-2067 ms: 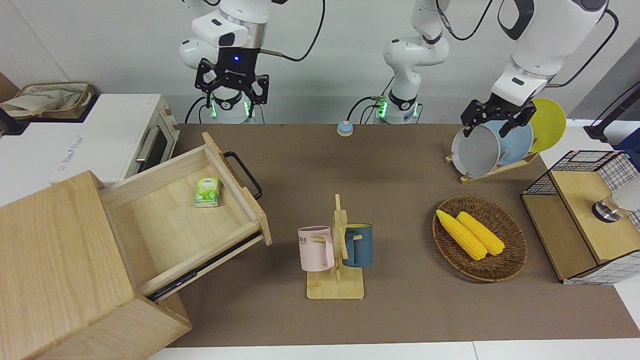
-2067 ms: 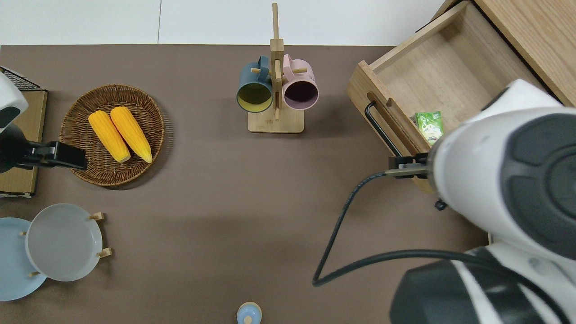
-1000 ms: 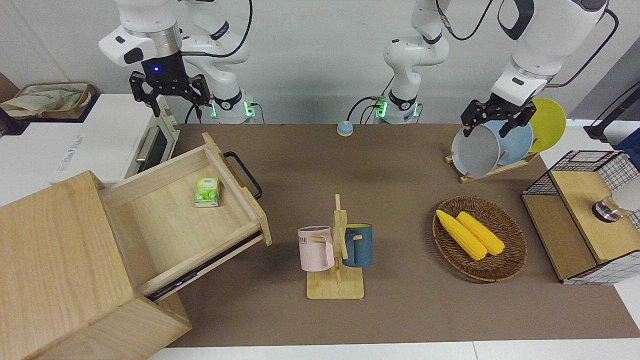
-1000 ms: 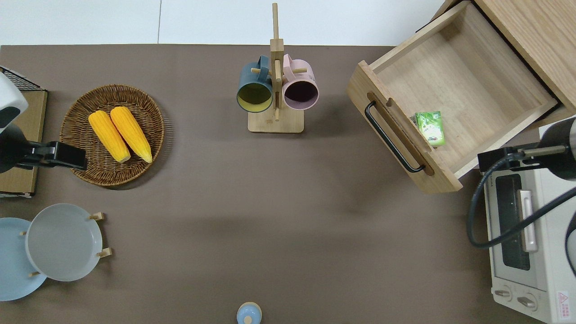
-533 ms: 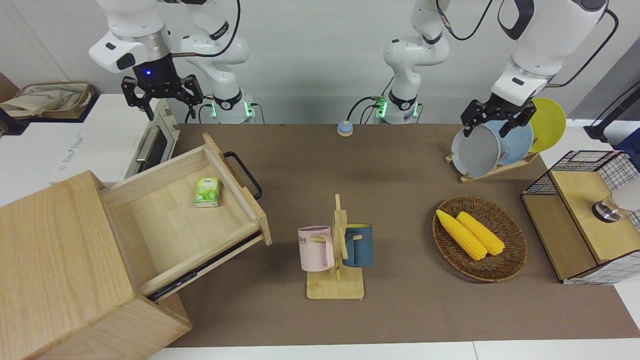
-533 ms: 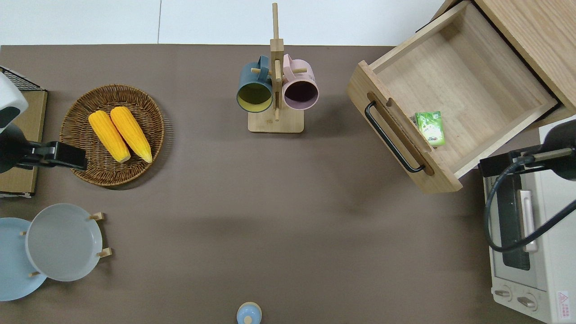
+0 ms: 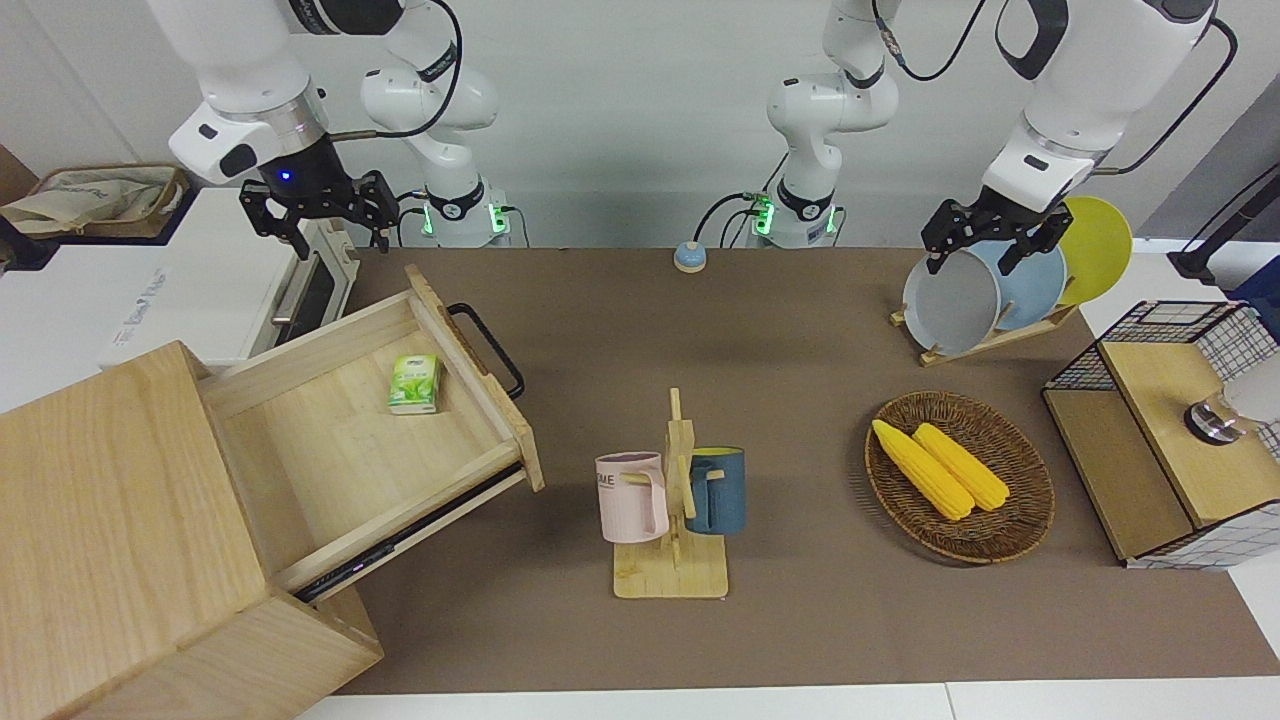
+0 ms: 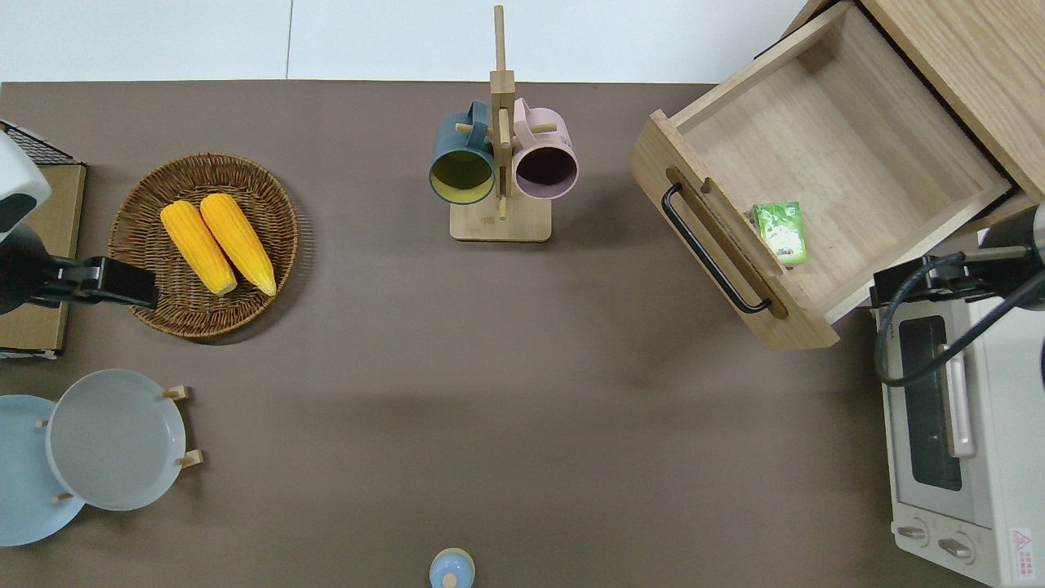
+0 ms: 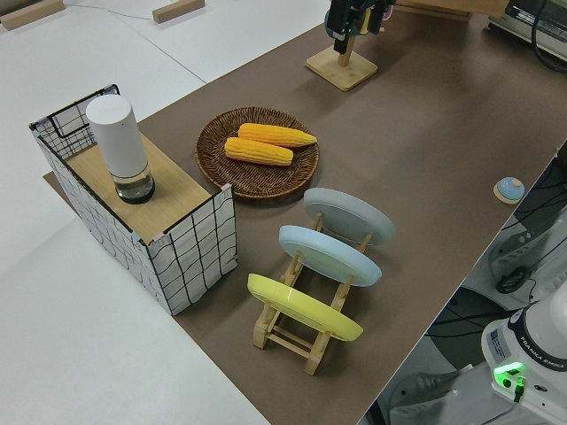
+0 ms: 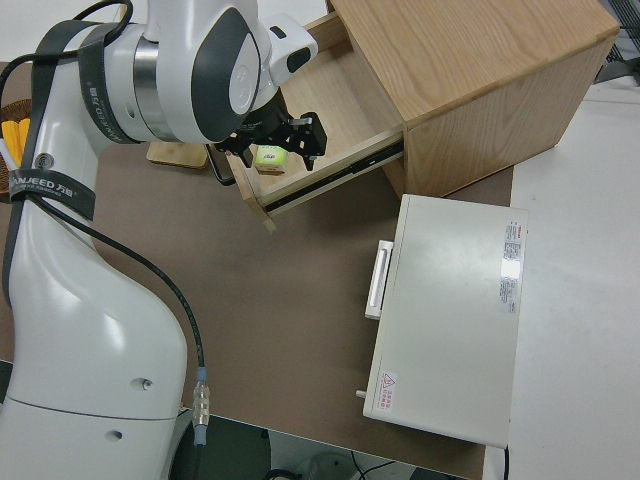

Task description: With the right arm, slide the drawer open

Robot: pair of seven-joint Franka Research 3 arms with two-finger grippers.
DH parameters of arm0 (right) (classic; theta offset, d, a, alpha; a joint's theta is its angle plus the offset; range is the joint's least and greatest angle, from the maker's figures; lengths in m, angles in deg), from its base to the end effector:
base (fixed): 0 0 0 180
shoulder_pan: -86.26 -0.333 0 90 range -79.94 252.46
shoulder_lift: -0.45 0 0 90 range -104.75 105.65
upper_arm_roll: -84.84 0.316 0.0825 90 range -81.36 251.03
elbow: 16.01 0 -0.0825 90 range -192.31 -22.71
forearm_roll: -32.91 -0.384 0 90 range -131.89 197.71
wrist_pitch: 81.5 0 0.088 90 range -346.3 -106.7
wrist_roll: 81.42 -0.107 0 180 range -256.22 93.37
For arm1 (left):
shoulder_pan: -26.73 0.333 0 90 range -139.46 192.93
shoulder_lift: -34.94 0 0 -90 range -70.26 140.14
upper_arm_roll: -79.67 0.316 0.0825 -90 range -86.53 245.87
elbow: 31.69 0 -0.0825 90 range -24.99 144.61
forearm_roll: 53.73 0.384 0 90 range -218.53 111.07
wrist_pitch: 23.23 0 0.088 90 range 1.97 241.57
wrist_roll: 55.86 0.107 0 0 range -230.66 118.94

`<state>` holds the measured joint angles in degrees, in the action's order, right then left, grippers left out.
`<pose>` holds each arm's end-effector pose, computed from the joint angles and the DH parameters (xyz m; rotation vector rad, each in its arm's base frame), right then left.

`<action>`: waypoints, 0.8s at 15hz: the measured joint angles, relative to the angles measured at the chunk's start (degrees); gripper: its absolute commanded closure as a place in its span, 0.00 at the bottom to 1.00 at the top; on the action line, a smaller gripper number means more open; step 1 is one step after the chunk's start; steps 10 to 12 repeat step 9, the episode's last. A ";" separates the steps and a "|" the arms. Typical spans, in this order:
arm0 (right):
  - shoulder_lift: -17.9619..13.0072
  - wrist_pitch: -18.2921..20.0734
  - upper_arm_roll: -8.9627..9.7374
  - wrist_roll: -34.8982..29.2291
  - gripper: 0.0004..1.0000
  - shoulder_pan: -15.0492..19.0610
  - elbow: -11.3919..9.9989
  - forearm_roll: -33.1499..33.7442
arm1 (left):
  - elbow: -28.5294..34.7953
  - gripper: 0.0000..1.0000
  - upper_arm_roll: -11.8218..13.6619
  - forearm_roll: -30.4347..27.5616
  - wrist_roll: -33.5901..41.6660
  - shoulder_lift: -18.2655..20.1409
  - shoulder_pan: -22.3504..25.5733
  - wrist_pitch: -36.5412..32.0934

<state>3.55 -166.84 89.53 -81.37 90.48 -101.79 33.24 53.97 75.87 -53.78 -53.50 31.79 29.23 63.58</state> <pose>0.5630 0.0026 0.6219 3.1385 0.0138 -0.0967 0.5660 -0.0118 0.6245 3.1347 -0.1001 -0.0545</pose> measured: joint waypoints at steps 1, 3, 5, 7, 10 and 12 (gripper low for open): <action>0.25 -0.02 -0.10 -0.17 0.01 0.00 0.00 0.00 | 0.00 0.01 0.00 0.00 0.00 0.00 0.00 0.00; 0.61 -0.03 -0.10 -0.83 0.01 -0.01 0.00 0.03 | 0.00 0.01 0.00 0.00 0.00 0.00 0.00 0.00; 0.66 -0.06 -0.08 -1.08 0.01 -0.01 0.03 0.03 | 0.00 0.01 0.00 0.00 0.00 0.00 0.00 0.00; 0.66 -0.12 -0.06 -1.12 0.01 -0.04 0.13 0.49 | 0.00 0.01 0.00 0.00 0.00 0.00 0.00 0.00; 0.66 -0.20 0.04 -1.12 0.01 -0.12 0.16 1.04 | 0.00 0.01 0.00 0.00 0.00 0.00 0.00 0.00; 0.66 -0.20 0.04 -1.12 0.01 -0.12 0.16 1.04 | 0.00 0.01 0.00 0.00 0.00 0.00 0.00 0.00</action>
